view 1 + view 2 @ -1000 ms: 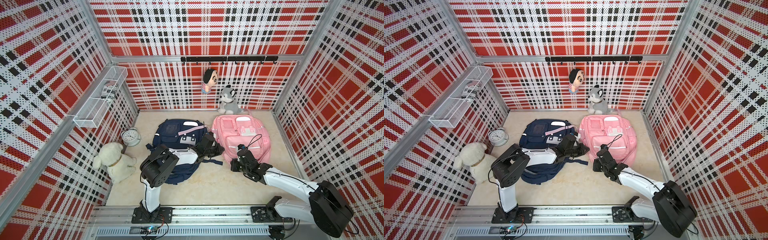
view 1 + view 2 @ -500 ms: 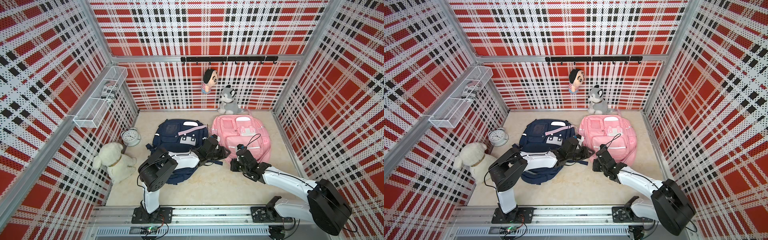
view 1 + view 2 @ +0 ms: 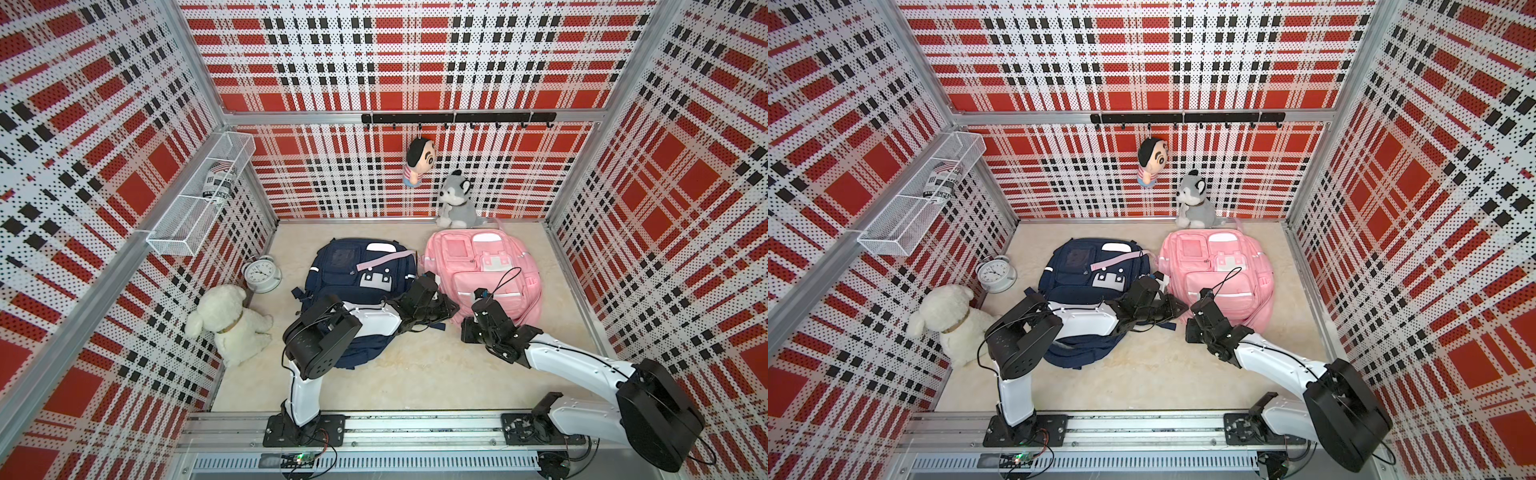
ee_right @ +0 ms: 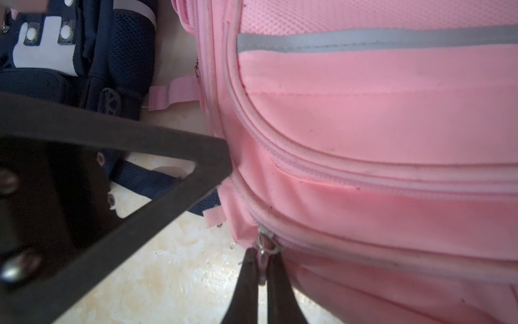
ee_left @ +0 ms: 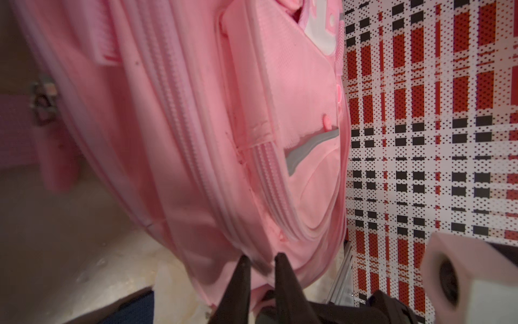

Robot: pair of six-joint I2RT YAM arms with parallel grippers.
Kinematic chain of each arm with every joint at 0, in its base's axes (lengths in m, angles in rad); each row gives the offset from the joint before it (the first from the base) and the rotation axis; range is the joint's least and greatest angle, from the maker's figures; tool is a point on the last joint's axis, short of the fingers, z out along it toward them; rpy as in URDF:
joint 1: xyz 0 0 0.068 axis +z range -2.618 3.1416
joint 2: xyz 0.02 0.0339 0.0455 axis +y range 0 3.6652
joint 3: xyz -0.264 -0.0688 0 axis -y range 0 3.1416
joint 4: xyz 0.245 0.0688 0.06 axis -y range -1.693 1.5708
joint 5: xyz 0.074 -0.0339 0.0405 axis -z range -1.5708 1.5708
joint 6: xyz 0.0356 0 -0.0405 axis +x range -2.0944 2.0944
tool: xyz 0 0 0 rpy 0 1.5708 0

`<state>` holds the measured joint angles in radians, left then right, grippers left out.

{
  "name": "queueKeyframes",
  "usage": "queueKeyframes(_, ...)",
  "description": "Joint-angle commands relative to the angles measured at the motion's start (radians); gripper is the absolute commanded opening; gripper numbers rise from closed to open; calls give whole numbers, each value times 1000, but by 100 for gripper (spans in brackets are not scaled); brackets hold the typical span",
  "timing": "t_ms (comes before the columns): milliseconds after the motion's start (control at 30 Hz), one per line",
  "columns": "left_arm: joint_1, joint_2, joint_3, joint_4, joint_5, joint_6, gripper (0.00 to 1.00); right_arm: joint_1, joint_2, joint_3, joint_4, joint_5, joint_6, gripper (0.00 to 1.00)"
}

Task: Zip up the backpack
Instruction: Zip the zipper on the backpack.

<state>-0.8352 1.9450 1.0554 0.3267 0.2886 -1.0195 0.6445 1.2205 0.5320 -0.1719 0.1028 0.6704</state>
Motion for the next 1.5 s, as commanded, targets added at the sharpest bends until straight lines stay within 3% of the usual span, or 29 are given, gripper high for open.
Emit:
queueKeyframes(0,15,42,30,26,6,16,6,25,-12,35,34,-35,-25,0)
queueKeyframes(67,27,43,29,25,8,22,0,26,-12,42,21,-34,-33,0)
queueKeyframes(700,124,3,69,-16,39,92,0,26,-38,150,-301,55,-110,0)
queueKeyframes(733,121,0,70,-17,48,87,1,26,-37,154,-301,55,-109,0)
queueKeyframes(833,104,-21,62,-23,67,77,34,25,-22,170,-301,55,-109,0)
queueKeyframes(933,82,-39,60,-57,84,73,43,25,7,183,-301,55,-109,0)
queueKeyframes(1133,43,-46,38,-63,106,27,51,26,40,191,-301,55,-109,0)
queueKeyframes(1400,7,-3,67,-50,117,-11,42,26,49,186,-301,55,-109,0)
queueKeyframes(1467,6,12,66,-51,121,-18,42,26,45,185,-167,38,-110,0)
